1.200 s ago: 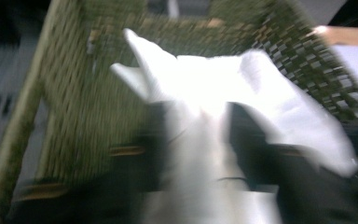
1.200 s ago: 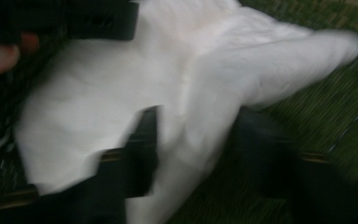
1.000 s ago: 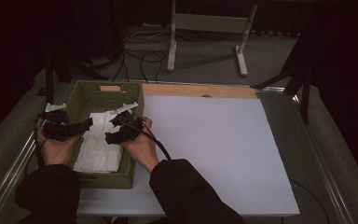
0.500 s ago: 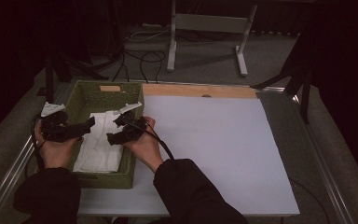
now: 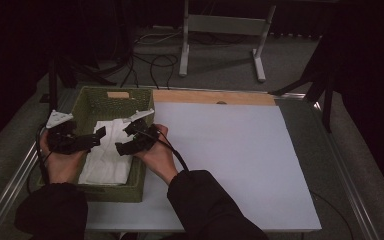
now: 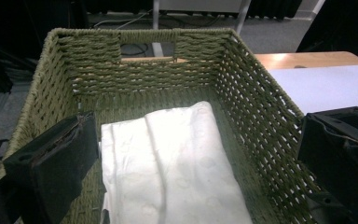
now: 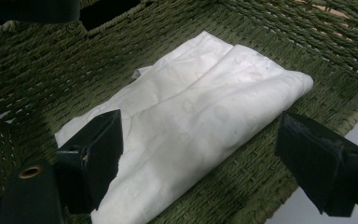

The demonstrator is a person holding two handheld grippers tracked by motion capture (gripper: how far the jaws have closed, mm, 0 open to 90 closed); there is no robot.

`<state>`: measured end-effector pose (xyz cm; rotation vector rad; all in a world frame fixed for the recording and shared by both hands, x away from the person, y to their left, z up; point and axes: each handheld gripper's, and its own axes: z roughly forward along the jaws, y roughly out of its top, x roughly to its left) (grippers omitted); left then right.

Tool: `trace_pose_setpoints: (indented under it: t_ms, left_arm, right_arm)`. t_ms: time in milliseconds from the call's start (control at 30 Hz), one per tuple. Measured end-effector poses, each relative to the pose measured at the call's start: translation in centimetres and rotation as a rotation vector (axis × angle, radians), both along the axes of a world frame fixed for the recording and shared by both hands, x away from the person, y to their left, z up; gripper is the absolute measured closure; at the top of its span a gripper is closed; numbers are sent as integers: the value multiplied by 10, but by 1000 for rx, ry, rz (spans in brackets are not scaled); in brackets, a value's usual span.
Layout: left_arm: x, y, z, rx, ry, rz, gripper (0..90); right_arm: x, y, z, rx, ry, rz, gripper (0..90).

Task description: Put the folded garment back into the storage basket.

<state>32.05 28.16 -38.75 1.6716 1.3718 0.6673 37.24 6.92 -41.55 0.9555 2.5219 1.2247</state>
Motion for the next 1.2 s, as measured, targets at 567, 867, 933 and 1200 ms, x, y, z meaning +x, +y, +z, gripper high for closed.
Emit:
trace_pose_setpoints:
  t_ms: [567, 867, 933, 1200]
  left_arm:
    - [-25, -3, -1, 13, -41, -27, 0]
    - [-46, 3, -8, 1, -53, -14, 0]
    - [-50, 3, -10, 4, -50, -14, 0]
    - [-64, 5, -19, 0, -54, -6, 0]
  right_arm:
    - [0, -11, 4, -3, -22, 9, 142]
    - [1, -19, 6, -1, -32, 12, 137]
    - [2, -21, 6, 1, -34, 11, 137]
    - [4, -29, 8, 4, -40, 3, 135]
